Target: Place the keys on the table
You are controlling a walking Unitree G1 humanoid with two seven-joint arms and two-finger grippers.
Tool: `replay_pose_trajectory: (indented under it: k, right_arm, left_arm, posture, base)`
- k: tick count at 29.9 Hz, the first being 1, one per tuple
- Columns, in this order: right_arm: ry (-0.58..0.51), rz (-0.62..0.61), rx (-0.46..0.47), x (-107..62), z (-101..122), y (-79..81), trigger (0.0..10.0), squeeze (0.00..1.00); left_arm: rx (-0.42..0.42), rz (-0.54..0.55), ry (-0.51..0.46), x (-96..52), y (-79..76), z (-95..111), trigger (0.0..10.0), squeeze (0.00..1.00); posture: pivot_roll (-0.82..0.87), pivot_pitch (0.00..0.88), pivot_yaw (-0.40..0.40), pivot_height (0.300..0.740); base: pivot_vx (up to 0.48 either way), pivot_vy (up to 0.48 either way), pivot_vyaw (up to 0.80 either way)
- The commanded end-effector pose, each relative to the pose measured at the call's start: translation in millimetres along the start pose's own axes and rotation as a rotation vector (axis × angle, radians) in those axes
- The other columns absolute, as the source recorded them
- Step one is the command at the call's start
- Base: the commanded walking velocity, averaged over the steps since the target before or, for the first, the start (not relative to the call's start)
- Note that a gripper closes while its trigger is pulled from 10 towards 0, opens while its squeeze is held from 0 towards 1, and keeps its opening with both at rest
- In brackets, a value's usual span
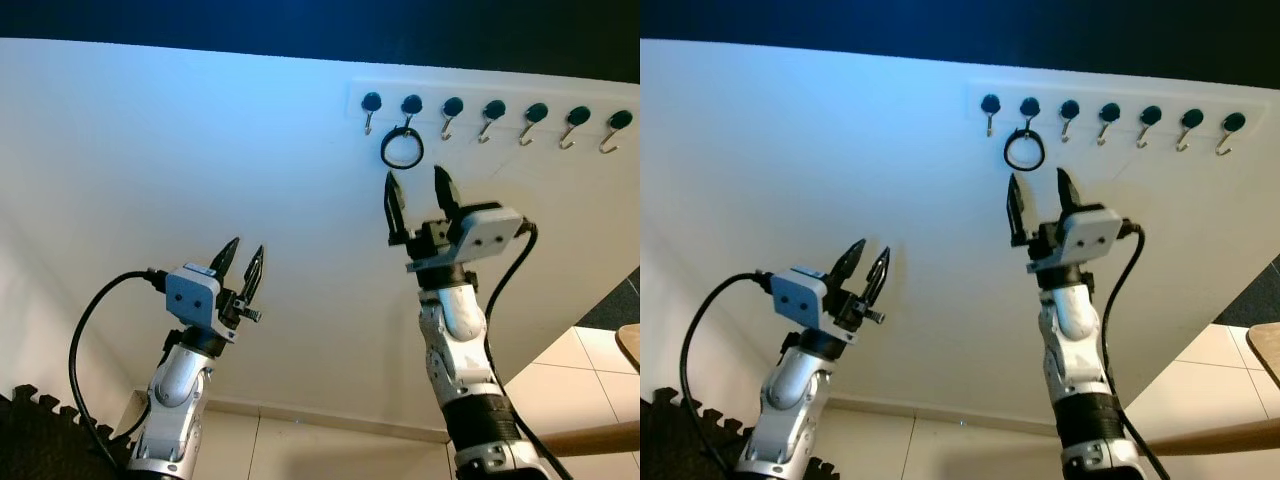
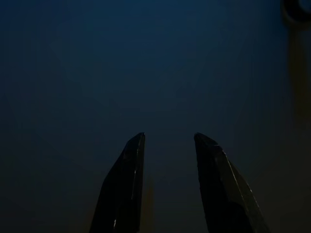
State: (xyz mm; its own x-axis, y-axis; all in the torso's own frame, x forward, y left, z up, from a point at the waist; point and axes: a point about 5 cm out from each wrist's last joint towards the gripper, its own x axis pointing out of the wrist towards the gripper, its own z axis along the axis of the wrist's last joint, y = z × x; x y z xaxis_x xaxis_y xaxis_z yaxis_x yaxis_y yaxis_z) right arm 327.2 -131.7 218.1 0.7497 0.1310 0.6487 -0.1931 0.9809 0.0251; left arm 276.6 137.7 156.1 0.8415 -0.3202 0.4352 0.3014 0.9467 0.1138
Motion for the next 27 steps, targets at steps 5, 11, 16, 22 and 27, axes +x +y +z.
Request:
replay_pose_trajectory:
  k: [5,11,16,22,27]
  right_arm:
    - [0.022,0.014,0.065,10.2,3,6.1,10.0,0.00]
    - [0.022,0.024,0.084,14.8,6,11.1,10.0,0.00]
    - [0.019,0.043,0.089,19.0,10,15.8,10.0,0.00]
    - [-0.009,0.048,0.100,26.4,19,19.7,10.0,0.00]
    - [-0.014,0.035,0.104,27.6,21,18.6,10.0,0.00]
  left_arm:
    - [-0.021,0.005,0.009,0.6,-3.1,3,10.0,0.00]
    - [-0.021,-0.010,0.013,1.6,-5.7,5,10.0,0.00]
    - [-0.015,-0.035,0.006,4.6,-9.3,9,10.0,0.00]
    - [-0.006,-0.061,-0.012,8.4,-12.7,15,10.0,0.00]
    - [-0.004,-0.072,-0.018,9.5,-14.0,17,10.0,0.00]
  posture:
    - [0.04,0.100,-0.032,0.740]
    - [0.04,0.101,-0.035,0.740]
    - [0.04,0.102,-0.037,0.740]
    - [0.03,0.103,-0.037,0.740]
    - [0.04,0.103,-0.038,0.740]
  base:
    - [0.000,0.000,0.00]
    - [0.000,0.000,0.00]
    - [0.000,0.000,0.00]
    - [0.000,0.000,0.00]
    - [0.000,0.000,0.00]
